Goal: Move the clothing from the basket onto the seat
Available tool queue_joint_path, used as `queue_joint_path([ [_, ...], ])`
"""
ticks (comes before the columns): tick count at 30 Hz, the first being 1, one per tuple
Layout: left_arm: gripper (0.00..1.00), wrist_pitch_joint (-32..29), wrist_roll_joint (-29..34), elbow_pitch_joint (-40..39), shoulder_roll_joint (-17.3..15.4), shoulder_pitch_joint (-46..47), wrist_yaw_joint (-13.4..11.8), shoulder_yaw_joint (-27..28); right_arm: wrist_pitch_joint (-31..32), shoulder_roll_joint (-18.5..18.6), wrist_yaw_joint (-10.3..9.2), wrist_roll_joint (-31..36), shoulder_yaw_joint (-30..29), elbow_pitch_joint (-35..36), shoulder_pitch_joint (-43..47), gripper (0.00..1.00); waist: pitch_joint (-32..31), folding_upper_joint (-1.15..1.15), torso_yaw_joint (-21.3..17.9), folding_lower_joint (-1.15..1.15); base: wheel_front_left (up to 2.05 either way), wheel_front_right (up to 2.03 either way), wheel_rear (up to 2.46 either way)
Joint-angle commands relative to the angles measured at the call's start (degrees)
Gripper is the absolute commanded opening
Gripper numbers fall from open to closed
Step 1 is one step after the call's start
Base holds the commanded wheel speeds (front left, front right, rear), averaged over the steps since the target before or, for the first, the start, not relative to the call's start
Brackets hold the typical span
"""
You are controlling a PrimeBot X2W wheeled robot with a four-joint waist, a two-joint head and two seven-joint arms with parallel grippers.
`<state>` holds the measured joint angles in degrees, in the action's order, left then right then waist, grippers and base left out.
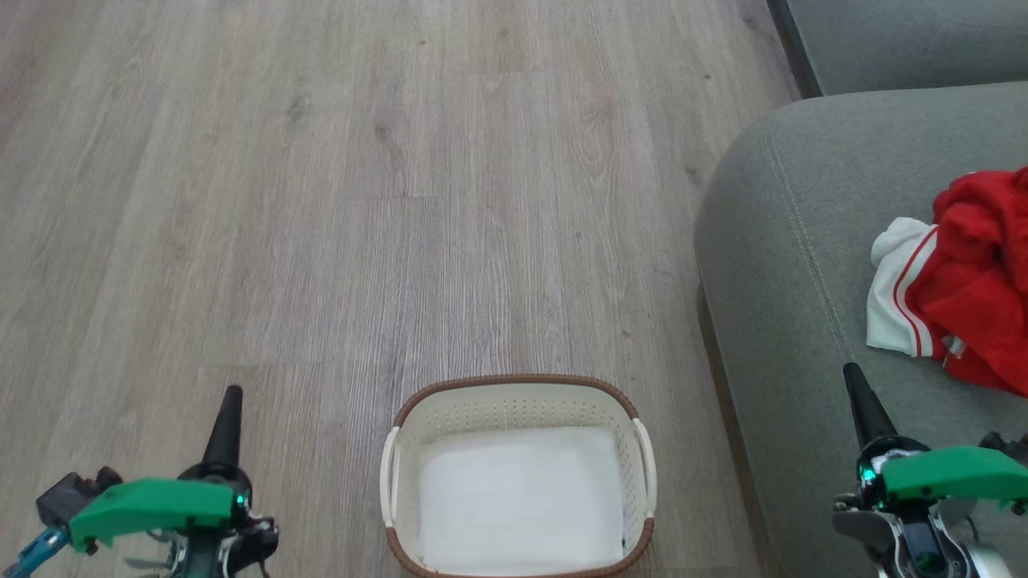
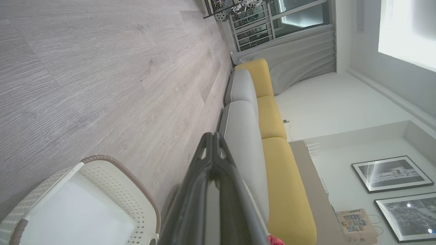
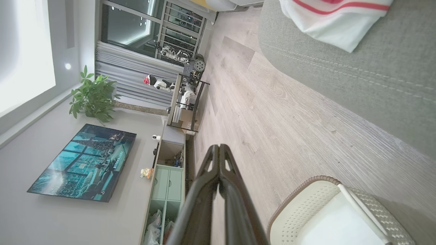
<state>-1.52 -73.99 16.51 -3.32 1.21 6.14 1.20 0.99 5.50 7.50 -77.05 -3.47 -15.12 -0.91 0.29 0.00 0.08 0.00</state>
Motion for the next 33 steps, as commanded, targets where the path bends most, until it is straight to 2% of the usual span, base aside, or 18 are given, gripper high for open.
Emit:
queue_joint_path([
  [1, 0.0, -0.61, -1.85, -2.14, -0.27, 3.61, 0.68, 2.4, 0.56, -0.11, -0.01, -1.75, 0.32, 1.65, -3.35, 0.0, -0.01, 0.0, 0.0, 0.0, 0.0, 0.0, 0.0],
  [28, 0.0, -4.89, -17.81, -2.43, 0.43, 4.97, 1.34, 5.28, 4.96, -2.16, -0.01, -15.27, -2.45, 1.13, -5.19, 0.0, -0.11, 0.0, -0.08, 0.0, 0.0, 0.0, 0.0],
  [33, 0.0, -4.98, -18.16, -2.44, 0.45, 5.0, 1.35, 5.34, 5.08, -2.23, -0.01, -15.53, -2.55, 1.12, -5.23, 0.0, -0.11, 0.0, -0.08, 0.0, 0.0, 0.0, 0.0],
])
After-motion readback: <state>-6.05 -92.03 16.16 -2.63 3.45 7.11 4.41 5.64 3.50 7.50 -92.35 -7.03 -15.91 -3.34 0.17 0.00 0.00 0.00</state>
